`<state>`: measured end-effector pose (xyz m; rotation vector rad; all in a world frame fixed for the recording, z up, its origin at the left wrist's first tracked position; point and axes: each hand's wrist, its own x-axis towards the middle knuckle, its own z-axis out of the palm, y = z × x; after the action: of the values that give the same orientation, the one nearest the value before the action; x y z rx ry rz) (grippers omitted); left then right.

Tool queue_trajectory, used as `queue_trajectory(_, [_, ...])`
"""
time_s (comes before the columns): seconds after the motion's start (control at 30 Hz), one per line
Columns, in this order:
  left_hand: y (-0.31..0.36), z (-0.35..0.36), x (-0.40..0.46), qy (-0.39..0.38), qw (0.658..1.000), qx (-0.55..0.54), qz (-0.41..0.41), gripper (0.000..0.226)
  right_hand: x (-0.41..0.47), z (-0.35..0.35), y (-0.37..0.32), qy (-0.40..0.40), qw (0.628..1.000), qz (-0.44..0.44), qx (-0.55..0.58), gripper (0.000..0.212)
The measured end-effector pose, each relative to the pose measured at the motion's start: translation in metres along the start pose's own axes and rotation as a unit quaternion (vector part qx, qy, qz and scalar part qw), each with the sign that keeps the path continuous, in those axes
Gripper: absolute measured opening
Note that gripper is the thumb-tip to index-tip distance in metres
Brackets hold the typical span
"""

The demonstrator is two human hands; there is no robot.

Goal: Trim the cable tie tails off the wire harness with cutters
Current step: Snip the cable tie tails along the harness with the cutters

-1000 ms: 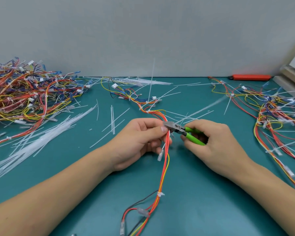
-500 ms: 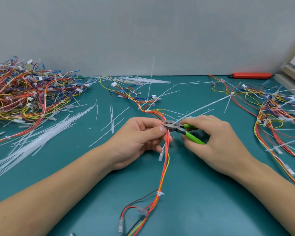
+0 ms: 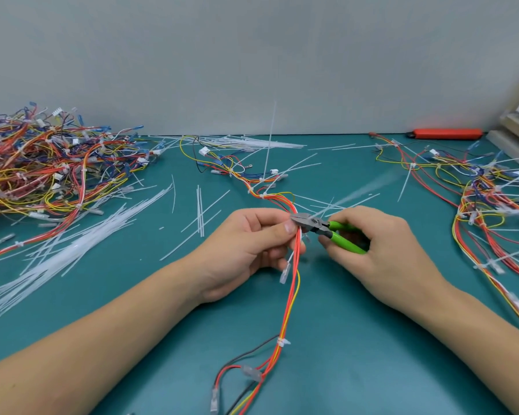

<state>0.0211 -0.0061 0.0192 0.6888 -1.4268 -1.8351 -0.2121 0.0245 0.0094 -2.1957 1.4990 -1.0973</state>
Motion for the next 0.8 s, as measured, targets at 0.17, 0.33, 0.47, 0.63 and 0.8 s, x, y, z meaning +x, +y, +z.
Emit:
queue_trajectory(0.17, [0.0015, 0.0017, -0.0002, 0.012, 1.0, 0.0, -0.002, 0.014, 0.0005, -0.0021, -0.0005, 0.016, 0.999, -0.003, -0.03, 0.028])
queue_trajectory(0.33, [0.0025, 0.0024, -0.0003, 0.014, 1.0, -0.001, -0.005, 0.016, 0.0008, -0.003, -0.0005, 0.005, 1.0, -0.001, -0.029, 0.033])
queue_trajectory(0.47, [0.0023, 0.0038, -0.0004, 0.022, 1.0, 0.005, -0.003, 0.015, 0.001, -0.0018, -0.001, -0.006, 1.0, -0.004, -0.018, 0.033])
queue_trajectory(0.63, [0.0016, 0.0053, -0.0011, 0.028, 1.0, 0.007, 0.0, 0.014, 0.0012, -0.0021, -0.0029, -0.01, 1.0, -0.004, -0.005, 0.021])
queue_trajectory(0.8, [0.002, 0.0059, -0.0007, 0.025, 1.0, 0.013, -0.001, 0.014, 0.001, -0.0008, -0.0016, -0.012, 1.0, 0.012, 0.014, 0.016])
